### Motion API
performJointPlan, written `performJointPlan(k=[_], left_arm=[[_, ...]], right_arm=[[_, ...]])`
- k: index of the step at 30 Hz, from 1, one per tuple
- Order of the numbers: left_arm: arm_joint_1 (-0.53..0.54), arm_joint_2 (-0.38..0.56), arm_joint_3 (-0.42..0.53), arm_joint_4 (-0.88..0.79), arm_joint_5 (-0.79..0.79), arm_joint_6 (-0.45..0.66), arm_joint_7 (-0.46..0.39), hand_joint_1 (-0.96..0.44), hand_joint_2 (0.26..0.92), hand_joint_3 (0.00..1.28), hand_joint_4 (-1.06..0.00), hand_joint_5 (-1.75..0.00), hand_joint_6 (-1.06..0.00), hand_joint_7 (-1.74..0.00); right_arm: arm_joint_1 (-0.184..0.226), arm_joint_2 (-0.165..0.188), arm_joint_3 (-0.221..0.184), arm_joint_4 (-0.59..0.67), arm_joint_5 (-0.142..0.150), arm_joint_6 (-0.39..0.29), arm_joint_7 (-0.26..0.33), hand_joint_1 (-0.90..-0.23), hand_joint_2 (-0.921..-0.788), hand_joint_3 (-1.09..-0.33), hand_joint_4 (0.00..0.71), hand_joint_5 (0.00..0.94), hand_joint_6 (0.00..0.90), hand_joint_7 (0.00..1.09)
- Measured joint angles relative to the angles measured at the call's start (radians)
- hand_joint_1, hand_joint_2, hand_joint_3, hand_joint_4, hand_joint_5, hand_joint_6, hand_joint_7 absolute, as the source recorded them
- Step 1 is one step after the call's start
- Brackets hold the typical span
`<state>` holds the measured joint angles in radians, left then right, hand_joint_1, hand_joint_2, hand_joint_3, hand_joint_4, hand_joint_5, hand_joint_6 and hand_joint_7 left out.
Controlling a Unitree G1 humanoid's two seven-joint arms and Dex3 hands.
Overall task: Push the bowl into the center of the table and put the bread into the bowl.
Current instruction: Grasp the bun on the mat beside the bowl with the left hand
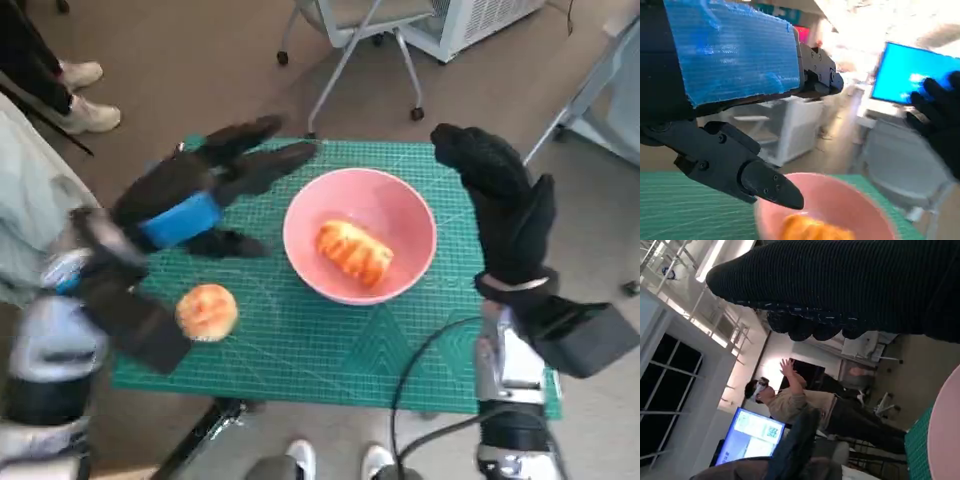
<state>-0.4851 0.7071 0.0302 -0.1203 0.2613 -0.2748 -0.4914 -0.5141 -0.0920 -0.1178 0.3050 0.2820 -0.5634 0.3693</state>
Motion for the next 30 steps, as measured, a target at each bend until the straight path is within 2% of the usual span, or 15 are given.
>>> performJointPlan(k=[5,14,21,30], left_arm=[[0.087,0.085,0.064,-0.064,0.000,0.028,-0.049,-0.14,0.651,0.00,-0.18,-0.01,-0.32,-0.06],[0.221,0.186,0.144,-0.160,-0.022,0.109,-0.151,0.03,0.665,0.01,-0.13,0.00,-0.29,-0.02],[0.302,0.192,0.149,-0.187,-0.060,0.165,-0.193,0.11,0.688,0.02,-0.11,0.00,-0.27,-0.01],[0.357,0.177,0.119,-0.216,-0.049,0.206,-0.193,0.14,0.699,0.02,-0.11,0.00,-0.26,0.00]], right_arm=[[0.003,0.001,0.002,-0.004,0.001,0.002,0.001,-0.660,-0.921,-0.769,0.229,0.001,0.091,0.57],[0.004,0.004,0.006,-0.004,0.011,0.005,0.012,-0.663,-0.921,-0.770,0.228,0.000,0.089,0.57],[0.004,0.005,0.006,0.003,0.029,0.008,0.025,-0.665,-0.921,-0.773,0.227,0.000,0.085,0.57],[0.004,0.004,0.007,0.003,0.033,0.016,0.039,-0.666,-0.921,-0.773,0.227,0.000,0.083,0.58]])
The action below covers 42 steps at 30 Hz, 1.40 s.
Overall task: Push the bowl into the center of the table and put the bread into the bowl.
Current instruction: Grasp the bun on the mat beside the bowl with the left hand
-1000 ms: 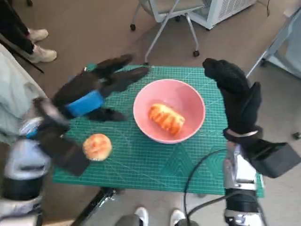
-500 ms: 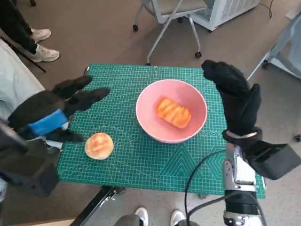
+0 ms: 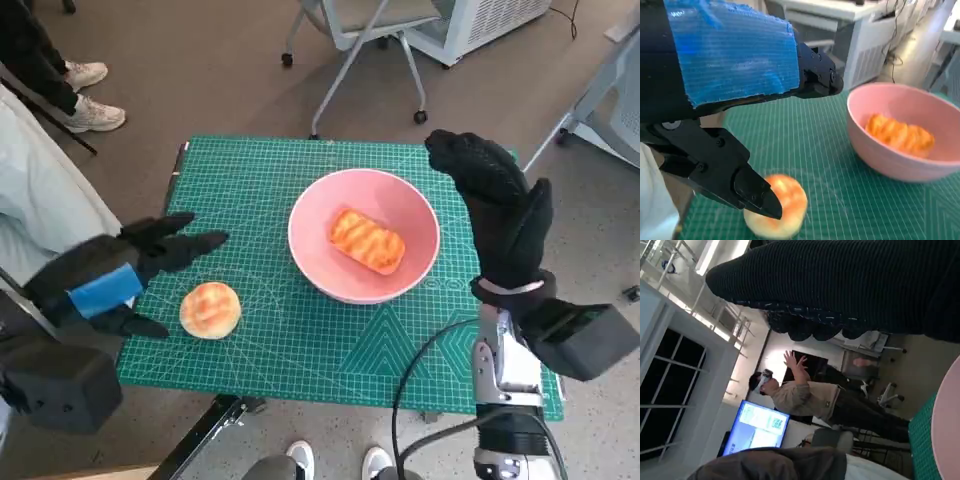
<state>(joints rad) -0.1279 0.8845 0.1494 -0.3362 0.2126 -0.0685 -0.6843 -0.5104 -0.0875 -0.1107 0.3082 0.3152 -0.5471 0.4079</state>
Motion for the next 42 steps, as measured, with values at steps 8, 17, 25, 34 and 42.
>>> performJointPlan(k=[8,17,25,34,42], left_arm=[[0.012,-0.024,-0.043,-0.001,0.026,0.028,0.005,0.15,0.705,0.02,-0.13,-0.01,-0.27,0.00],[0.013,-0.066,-0.100,0.031,0.063,0.027,0.045,0.16,0.708,0.02,-0.18,-0.01,-0.30,-0.01],[0.014,-0.096,-0.166,0.102,0.117,0.024,0.079,0.14,0.710,0.01,-0.22,-0.02,-0.32,-0.01],[0.011,-0.117,-0.230,0.164,0.191,0.065,0.097,0.18,0.755,0.03,-0.32,-0.02,-0.39,-0.02],[-0.007,-0.144,-0.273,0.184,0.255,0.126,0.105,0.18,0.811,0.04,-0.52,-0.03,-0.61,-0.07]], right_arm=[[0.000,0.000,-0.001,0.000,0.003,0.003,0.010,-0.669,-0.921,-0.772,0.227,0.001,0.081,0.58],[0.000,0.000,-0.004,0.000,0.005,0.008,0.014,-0.667,-0.921,-0.772,0.227,0.001,0.078,0.59],[0.005,-0.001,-0.008,-0.004,0.005,0.013,0.016,-0.665,-0.921,-0.771,0.228,0.001,0.078,0.58],[0.012,-0.001,-0.008,-0.014,0.005,0.018,0.016,-0.664,-0.921,-0.770,0.229,0.001,0.079,0.58],[0.012,0.000,-0.007,-0.014,0.004,0.019,0.016,-0.672,-0.921,-0.769,0.228,0.001,0.079,0.58]])
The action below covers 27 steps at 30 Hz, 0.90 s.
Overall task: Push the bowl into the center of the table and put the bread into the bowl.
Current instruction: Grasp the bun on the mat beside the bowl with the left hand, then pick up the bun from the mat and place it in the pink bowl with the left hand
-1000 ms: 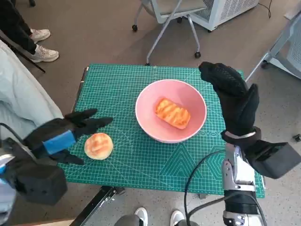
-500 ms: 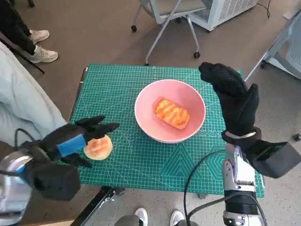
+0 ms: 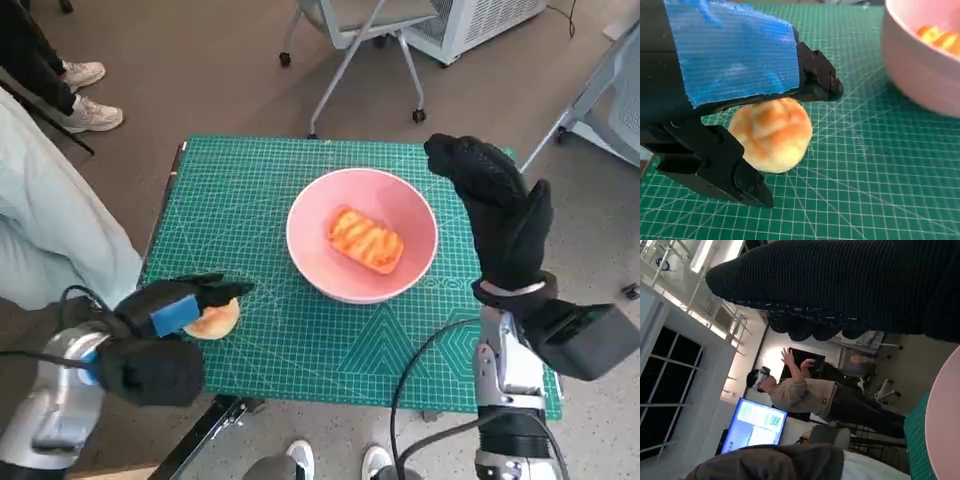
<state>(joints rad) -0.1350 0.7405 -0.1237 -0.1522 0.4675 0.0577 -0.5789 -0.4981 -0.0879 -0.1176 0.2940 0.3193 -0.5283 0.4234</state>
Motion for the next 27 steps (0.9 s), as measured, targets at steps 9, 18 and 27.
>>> performJointPlan(k=[9,18,27], left_arm=[[-0.014,0.000,-0.014,0.001,0.042,0.013,0.022,0.03,0.903,0.04,-0.76,-1.01,-0.69,-0.87],[-0.013,0.006,0.019,0.009,0.021,-0.038,0.032,0.01,0.900,0.04,-0.80,-1.06,-0.68,-1.09],[-0.013,0.020,0.104,-0.025,-0.039,-0.090,0.043,0.00,0.898,0.03,-0.80,-1.03,-0.69,-1.12]], right_arm=[[0.000,0.000,0.000,0.000,0.000,0.003,0.000,-0.682,-0.921,-0.769,0.229,0.001,0.080,0.58],[0.000,0.000,0.002,0.000,0.001,0.010,0.001,-0.686,-0.921,-0.768,0.230,0.001,0.079,0.58],[0.000,0.000,0.001,0.000,0.002,0.012,0.006,-0.685,-0.921,-0.765,0.231,0.002,0.080,0.58]])
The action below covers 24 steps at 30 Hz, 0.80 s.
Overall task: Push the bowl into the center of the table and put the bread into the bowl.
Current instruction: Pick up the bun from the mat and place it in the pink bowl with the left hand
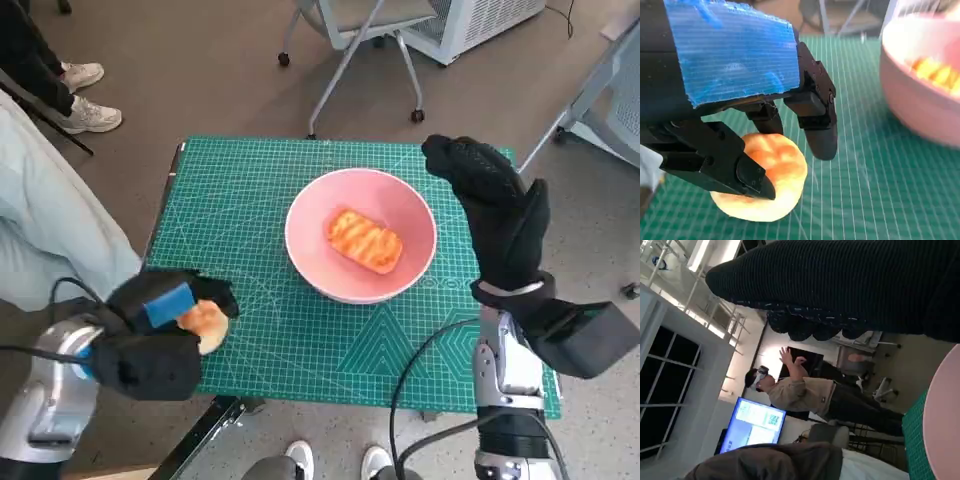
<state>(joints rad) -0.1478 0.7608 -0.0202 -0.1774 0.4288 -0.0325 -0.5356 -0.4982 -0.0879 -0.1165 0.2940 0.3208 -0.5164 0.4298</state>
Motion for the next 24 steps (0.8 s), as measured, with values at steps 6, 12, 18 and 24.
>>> performJointPlan(k=[6,12,18,24], left_arm=[[-0.001,0.001,0.073,-0.068,-0.059,-0.042,0.009,0.01,0.890,0.02,-0.83,-1.06,-0.73,-1.01],[-0.018,0.001,0.121,-0.141,-0.098,-0.056,0.010,0.00,0.886,0.01,-0.84,-1.07,-0.76,-0.96],[-0.083,-0.002,0.139,-0.182,-0.122,-0.060,0.021,0.00,0.884,0.01,-0.83,-1.05,-0.78,-0.96],[-0.182,-0.025,0.121,-0.191,-0.120,-0.055,0.040,0.00,0.878,0.01,-0.86,-1.00,-0.79,-0.98]], right_arm=[[0.000,0.000,-0.001,0.000,0.010,0.005,0.003,-0.683,-0.921,-0.765,0.231,0.001,0.080,0.57],[0.000,-0.002,-0.002,0.000,0.011,0.006,0.005,-0.682,-0.921,-0.765,0.232,0.002,0.081,0.57],[0.000,-0.005,-0.002,0.000,0.011,0.006,0.005,-0.681,-0.921,-0.766,0.234,0.002,0.081,0.57],[0.000,-0.008,-0.002,0.000,0.011,0.006,0.006,-0.683,-0.921,-0.766,0.236,0.003,0.081,0.57]])
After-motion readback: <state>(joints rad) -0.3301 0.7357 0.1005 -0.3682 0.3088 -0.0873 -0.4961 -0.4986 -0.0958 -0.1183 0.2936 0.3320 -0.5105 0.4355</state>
